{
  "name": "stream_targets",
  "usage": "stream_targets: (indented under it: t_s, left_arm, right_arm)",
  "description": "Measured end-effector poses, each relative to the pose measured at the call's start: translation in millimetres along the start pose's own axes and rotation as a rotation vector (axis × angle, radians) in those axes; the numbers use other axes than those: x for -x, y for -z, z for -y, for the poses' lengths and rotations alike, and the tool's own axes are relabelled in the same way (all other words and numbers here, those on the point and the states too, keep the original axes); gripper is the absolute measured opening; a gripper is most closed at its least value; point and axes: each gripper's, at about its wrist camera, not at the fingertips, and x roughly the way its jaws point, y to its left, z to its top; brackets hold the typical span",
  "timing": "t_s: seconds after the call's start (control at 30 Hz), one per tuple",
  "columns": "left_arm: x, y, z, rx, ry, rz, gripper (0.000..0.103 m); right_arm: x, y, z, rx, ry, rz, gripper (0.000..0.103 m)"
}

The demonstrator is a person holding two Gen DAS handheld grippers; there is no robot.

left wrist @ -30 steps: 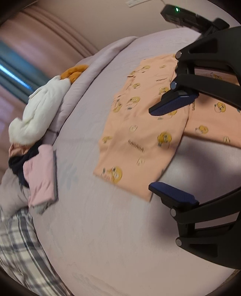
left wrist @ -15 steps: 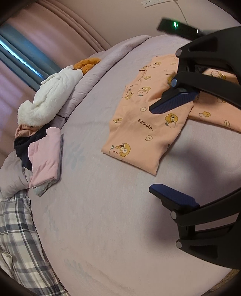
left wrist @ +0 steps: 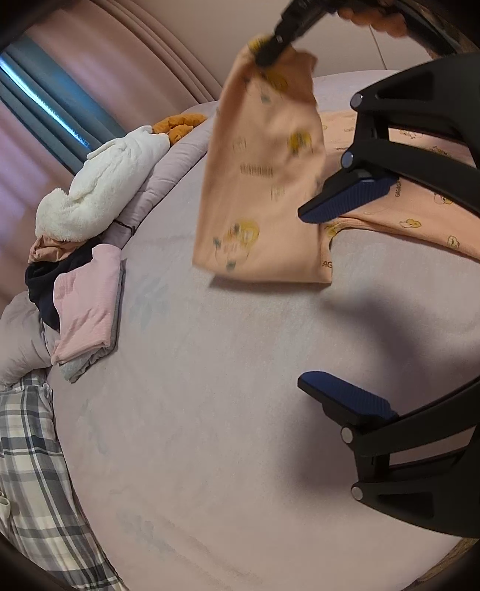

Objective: Fold small clothes
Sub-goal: 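Lift the held leg cuff and fold it across the body with the right gripper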

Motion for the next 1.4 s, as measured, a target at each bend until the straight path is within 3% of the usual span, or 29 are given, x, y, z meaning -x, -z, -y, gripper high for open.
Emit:
stream_targets:
  t_s: [0.3, 0.53, 1.07, 1.4]
  left_arm:
    - [-9.2, -0.5, 11.2, -0.018, -0.010, -0.023, 0.083]
    - [-20.5, -3.6, 24.0, -0.039, 0.009, -0.045, 0.083]
    - [-53.6, -15.7, 63.9, -0.159, -0.053, -0.066, 0.081]
    - [-86.6, -6.6, 89.4, -0.251, -0.096, -0.124, 0.081]
  right_arm:
    - [24.0, -10.6, 33.9, -0.032, 0.063, 0.059, 0.007]
    - [32.0, 6.2, 75.6, -0.127, 0.093, 0.069, 0.007]
    - [1.8, 46.4, 138.9, -0.248, 0.221, -0.037, 0.007]
    - [-9.6, 60.3, 155.7, -0.262, 0.257, -0.096, 0.007]
